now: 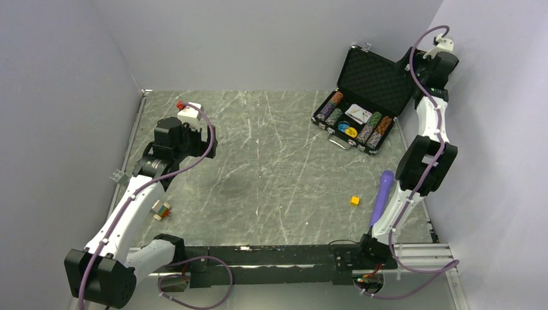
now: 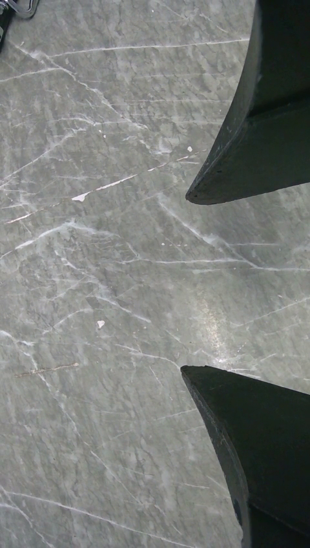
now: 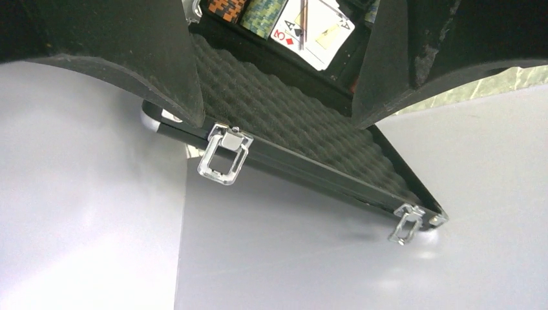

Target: Pack up texas hold em set

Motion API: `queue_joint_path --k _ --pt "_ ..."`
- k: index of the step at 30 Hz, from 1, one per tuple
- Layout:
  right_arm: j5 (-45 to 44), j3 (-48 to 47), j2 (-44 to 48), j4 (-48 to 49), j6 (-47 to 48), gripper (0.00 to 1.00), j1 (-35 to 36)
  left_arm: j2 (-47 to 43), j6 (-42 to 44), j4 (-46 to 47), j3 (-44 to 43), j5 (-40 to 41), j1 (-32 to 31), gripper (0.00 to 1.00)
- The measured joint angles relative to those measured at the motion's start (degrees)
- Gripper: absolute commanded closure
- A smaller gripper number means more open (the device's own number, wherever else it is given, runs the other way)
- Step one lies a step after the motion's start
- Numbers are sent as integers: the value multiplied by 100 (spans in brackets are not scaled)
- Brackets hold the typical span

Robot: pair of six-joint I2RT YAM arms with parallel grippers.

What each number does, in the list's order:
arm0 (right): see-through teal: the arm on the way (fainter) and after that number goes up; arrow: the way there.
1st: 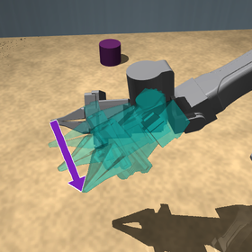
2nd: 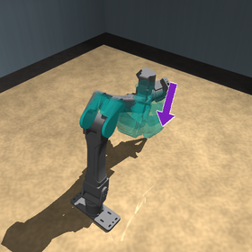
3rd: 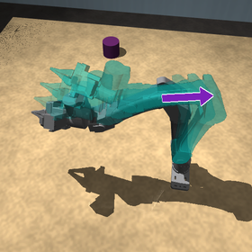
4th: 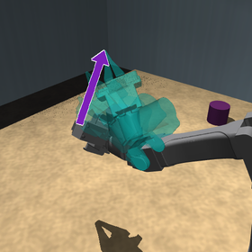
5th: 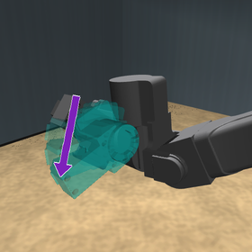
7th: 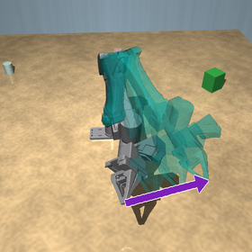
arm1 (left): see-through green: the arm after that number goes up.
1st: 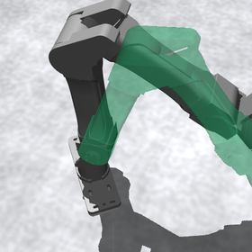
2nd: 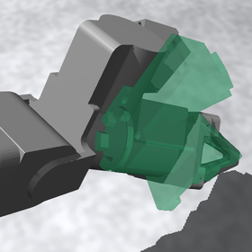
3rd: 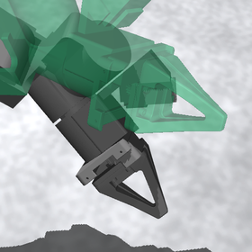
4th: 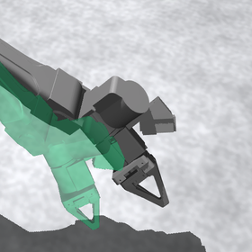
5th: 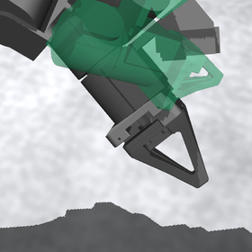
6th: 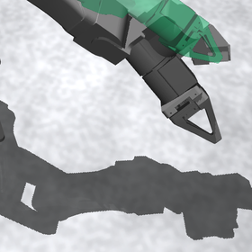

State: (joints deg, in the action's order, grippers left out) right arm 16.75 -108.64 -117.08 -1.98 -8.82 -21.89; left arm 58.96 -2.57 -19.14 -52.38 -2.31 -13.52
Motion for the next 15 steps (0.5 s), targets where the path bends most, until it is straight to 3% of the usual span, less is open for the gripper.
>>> queue_joint_path --k 7,15 --pt "35 -111 90 155 -68 12 -74 0 0 0 0 0 0 2" --pt "144 -907 -531 160 -175 12 -155 0 0 2 0 0 0 2"
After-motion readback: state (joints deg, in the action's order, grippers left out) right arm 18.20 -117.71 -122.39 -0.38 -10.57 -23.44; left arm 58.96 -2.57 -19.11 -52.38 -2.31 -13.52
